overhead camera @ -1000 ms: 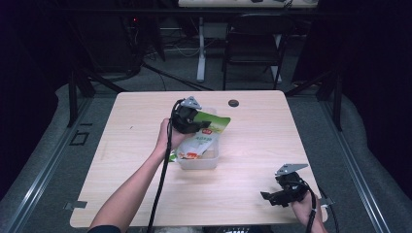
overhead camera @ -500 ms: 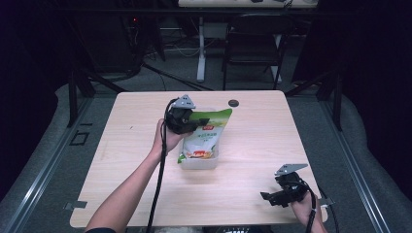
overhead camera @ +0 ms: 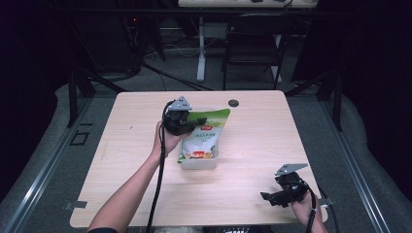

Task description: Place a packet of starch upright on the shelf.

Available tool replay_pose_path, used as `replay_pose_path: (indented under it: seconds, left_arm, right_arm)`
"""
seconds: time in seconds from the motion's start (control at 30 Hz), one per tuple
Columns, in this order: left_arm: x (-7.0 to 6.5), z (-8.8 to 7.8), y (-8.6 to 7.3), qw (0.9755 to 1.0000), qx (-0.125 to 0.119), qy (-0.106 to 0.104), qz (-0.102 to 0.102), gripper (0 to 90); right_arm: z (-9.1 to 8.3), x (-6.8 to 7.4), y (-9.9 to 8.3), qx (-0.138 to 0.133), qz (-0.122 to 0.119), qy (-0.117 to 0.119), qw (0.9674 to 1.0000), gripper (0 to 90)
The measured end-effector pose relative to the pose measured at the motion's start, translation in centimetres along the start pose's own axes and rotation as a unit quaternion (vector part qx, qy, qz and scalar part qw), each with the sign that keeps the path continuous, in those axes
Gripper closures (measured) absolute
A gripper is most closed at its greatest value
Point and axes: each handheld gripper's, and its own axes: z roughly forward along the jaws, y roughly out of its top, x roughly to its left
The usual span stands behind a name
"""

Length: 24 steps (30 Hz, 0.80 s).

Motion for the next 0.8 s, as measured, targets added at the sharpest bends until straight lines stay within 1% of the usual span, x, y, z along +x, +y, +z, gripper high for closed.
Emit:
replay_pose_path:
  seconds: [0.07,0.1,0.13,0.17,0.23,0.27,0.3,0.33,0.37,0.43,0.47,0.5,0.53,0.57,0.6,0.67,0.7,0.73,0.8]
  left_arm:
    - [0.2,-0.1,-0.2,0.9999,0.008,-0.002,-0.007,88.6]
    - [0.2,-0.1,-0.2,0.9999,0.008,-0.002,-0.007,88.5]
    - [0.2,-0.2,-0.2,0.9998,0.014,0.003,-0.010,87.9]
    - [0.2,-0.3,-0.1,0.9996,0.027,0.003,-0.006,87.4]
    - [0.1,-0.4,0.0,0.9996,0.028,0.005,-0.005,85.0]
    - [0.1,-0.5,0.1,0.9995,0.031,0.003,0.000,83.2]
    - [0.1,-0.5,0.1,0.9995,0.031,0.003,0.000,80.7]
    - [0.1,-0.5,0.3,0.9993,0.037,0.005,0.001,74.4]
    - [0.2,-0.4,0.5,0.9991,0.041,0.004,0.004,71.0]
    - [0.1,-0.3,0.9,0.9990,0.044,0.001,0.004,66.4]
    - [0.1,-0.3,0.9,0.9990,0.044,0.001,0.004,66.1]
    - [0.1,-0.2,1.3,0.9988,0.046,0.001,0.015,66.1]
    - [0.2,-0.1,1.5,0.9987,0.048,0.004,0.019,66.3]
    - [0.2,-0.1,1.5,0.9987,0.048,0.004,0.019,67.3]
    - [0.4,0.3,1.6,0.9987,0.048,-0.002,0.016,69.5]
    - [0.4,0.5,1.6,0.9984,0.052,0.004,0.020,72.0]
    - [0.4,0.5,1.6,0.9984,0.052,0.004,0.020,74.8]
    - [0.4,0.6,1.4,0.9983,0.054,0.002,0.022,77.0]
    - [0.5,0.6,1.3,0.9983,0.054,-0.007,0.022,83.9]
  right_arm:
    - [0.0,0.0,0.0,0.000,0.000,0.001,1.0000,14.9]
    - [0.0,0.0,0.0,0.000,0.000,0.001,1.0000,14.9]
    - [0.0,0.0,0.0,0.000,0.000,0.001,1.0000,14.9]
    - [0.0,0.0,0.0,0.001,-0.001,-0.002,1.0000,14.9]
    - [0.0,0.0,0.0,0.002,-0.001,-0.002,1.0000,15.0]
    - [0.0,0.1,0.0,0.002,-0.002,-0.001,1.0000,14.9]
    - [0.0,0.1,0.0,0.002,-0.002,-0.001,1.0000,14.9]
    - [0.0,0.1,0.1,0.001,-0.003,-0.002,1.0000,14.9]
    - [0.1,0.2,0.1,0.002,-0.004,-0.003,1.0000,14.9]
    - [0.1,0.2,0.1,0.003,-0.005,0.000,1.0000,15.0]
    - [0.1,0.2,0.1,0.003,-0.005,0.000,1.0000,15.0]
    - [0.1,0.2,0.1,0.002,-0.004,0.002,1.0000,15.0]
    - [0.1,0.2,0.1,0.000,-0.002,-0.001,1.0000,14.9]
    - [0.1,0.2,0.1,0.000,-0.002,-0.001,1.0000,14.9]
    - [0.1,0.2,0.1,0.002,-0.002,0.000,1.0000,14.9]
    - [0.2,0.2,0.1,0.001,-0.004,-0.001,1.0000,15.0]
    - [0.2,0.2,0.1,0.001,-0.007,-0.003,1.0000,14.9]
    - [0.2,0.2,0.1,0.000,-0.004,-0.002,1.0000,14.9]
    - [0.2,0.2,0.1,0.001,-0.002,0.000,1.0000,14.9]
